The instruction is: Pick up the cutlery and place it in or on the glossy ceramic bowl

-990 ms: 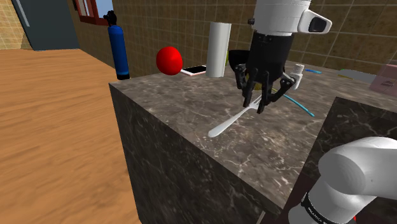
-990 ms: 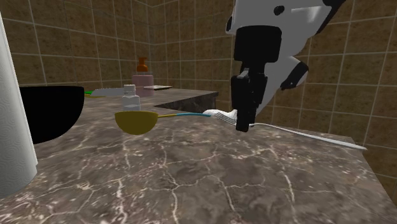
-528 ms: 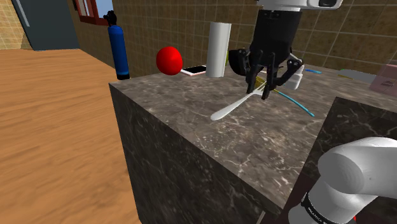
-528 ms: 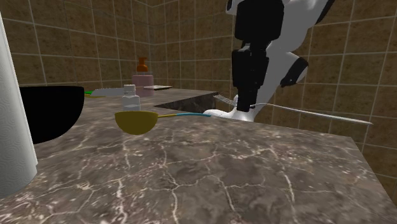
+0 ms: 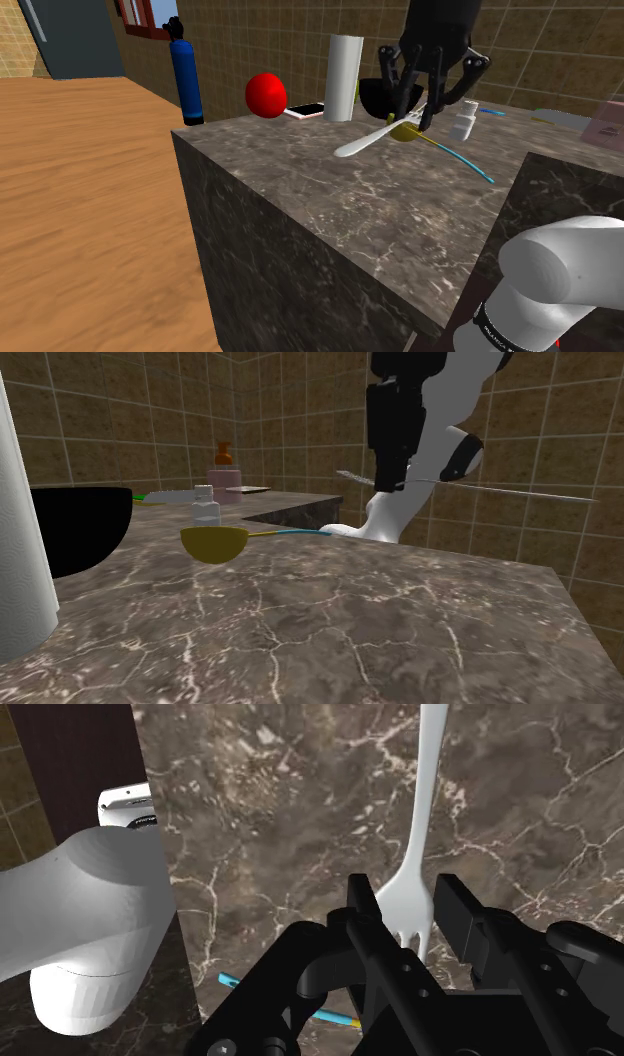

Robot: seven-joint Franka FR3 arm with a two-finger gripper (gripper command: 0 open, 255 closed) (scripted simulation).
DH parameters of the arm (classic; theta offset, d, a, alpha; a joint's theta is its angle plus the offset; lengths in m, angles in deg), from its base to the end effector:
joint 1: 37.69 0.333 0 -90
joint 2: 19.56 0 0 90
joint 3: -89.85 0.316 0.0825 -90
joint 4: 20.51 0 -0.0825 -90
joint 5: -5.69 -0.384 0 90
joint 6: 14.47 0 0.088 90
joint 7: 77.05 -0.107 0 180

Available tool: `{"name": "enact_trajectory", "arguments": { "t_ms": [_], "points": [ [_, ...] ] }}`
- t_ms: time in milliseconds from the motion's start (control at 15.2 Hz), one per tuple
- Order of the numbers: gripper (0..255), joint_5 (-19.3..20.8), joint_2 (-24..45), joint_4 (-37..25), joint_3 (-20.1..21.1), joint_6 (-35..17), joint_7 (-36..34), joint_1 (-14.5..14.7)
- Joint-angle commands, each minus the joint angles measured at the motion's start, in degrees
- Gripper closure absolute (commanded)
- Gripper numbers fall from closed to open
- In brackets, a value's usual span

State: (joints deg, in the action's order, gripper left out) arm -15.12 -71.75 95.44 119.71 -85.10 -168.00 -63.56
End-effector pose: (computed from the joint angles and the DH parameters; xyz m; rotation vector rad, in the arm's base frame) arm 0.2548 0.1719 0.6818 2.2042 -2.1910 0.0926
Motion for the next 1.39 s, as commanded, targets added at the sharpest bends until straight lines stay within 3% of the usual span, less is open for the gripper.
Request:
{"name": "enact_trajectory", "arguments": {
  "t_ms": [0, 660, 1320],
  "points": [
    [255, 0.42, 1.15, -2.38, -0.21, 1.26, -0.20, -0.37],
    [255, 1.93, 6.40, -13.40, -0.72, 7.11, -1.39, -1.88],
    [255, 9.86, 15.78, -14.33, -6.34, 0.85, 9.02, -5.38]
  ]
}}
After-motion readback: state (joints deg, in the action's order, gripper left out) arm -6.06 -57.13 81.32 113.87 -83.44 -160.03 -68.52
